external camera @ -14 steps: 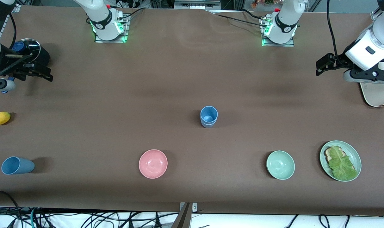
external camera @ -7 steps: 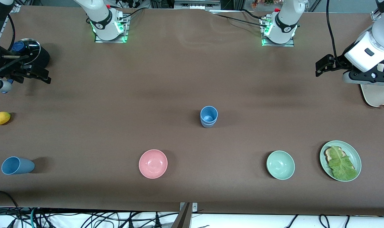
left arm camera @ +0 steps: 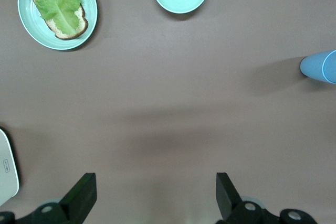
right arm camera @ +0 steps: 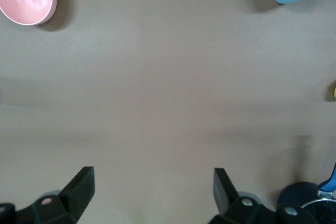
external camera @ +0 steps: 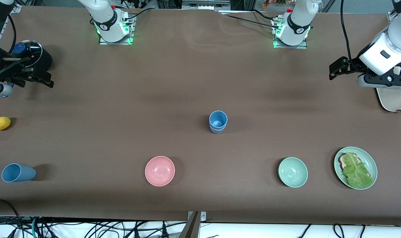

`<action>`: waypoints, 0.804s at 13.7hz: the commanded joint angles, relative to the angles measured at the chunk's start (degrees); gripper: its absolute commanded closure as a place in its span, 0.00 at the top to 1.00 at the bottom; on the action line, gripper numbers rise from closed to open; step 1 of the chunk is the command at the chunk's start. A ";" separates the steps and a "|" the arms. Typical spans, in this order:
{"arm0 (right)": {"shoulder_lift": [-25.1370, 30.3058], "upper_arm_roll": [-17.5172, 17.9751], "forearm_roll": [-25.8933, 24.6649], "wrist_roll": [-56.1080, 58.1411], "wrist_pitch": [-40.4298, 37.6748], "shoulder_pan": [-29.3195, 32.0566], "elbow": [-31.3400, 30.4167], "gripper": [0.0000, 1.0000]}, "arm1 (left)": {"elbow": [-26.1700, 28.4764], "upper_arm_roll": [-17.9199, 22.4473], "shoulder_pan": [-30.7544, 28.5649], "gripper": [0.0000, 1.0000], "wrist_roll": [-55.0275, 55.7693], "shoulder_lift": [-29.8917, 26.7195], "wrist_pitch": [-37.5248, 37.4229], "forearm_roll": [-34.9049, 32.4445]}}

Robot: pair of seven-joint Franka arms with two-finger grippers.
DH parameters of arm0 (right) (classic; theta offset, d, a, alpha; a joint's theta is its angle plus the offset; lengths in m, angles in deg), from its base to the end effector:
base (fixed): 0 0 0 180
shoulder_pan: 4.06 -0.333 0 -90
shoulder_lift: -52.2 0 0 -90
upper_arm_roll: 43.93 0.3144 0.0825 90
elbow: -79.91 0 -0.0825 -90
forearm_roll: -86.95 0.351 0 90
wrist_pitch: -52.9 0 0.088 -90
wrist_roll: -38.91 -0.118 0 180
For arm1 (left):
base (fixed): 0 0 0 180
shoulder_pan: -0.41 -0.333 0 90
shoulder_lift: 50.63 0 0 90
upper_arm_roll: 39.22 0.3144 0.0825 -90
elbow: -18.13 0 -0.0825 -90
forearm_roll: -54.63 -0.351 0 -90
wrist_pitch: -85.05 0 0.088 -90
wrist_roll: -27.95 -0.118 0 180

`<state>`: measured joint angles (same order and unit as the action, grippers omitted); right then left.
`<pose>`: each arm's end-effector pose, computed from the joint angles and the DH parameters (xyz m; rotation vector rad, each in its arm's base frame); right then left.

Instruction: Stack blue cups with both arms

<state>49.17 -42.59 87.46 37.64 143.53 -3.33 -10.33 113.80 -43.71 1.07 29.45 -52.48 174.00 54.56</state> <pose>0.5366 0.0064 0.5830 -3.1313 0.0185 0.0724 0.5036 -0.0459 0.5837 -3.1285 0.0995 0.1327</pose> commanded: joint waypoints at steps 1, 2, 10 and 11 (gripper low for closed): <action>0.66 1.29 -0.95 0.22 0.60 1.46 -0.99 1.00 | -1.63 0.19 0.05 1.00 -0.98 0.70 -0.79 0.78; -0.22 1.29 -0.95 0.39 0.51 1.38 -0.38 1.00 | -1.63 0.10 0.13 1.00 -0.98 0.70 -0.79 0.69; -1.28 1.20 -0.60 0.22 -0.02 1.20 1.56 1.00 | -1.72 0.10 0.13 1.00 -0.89 0.79 -0.62 0.86; -1.28 1.20 -0.51 0.22 -0.11 1.20 1.47 1.00 | -1.72 0.10 0.22 1.00 -0.89 0.79 -0.62 0.86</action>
<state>48.26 -42.42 87.34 37.64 143.76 -3.09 -10.05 113.79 -43.73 1.08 29.45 -52.46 174.00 54.56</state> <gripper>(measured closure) 0.000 0.000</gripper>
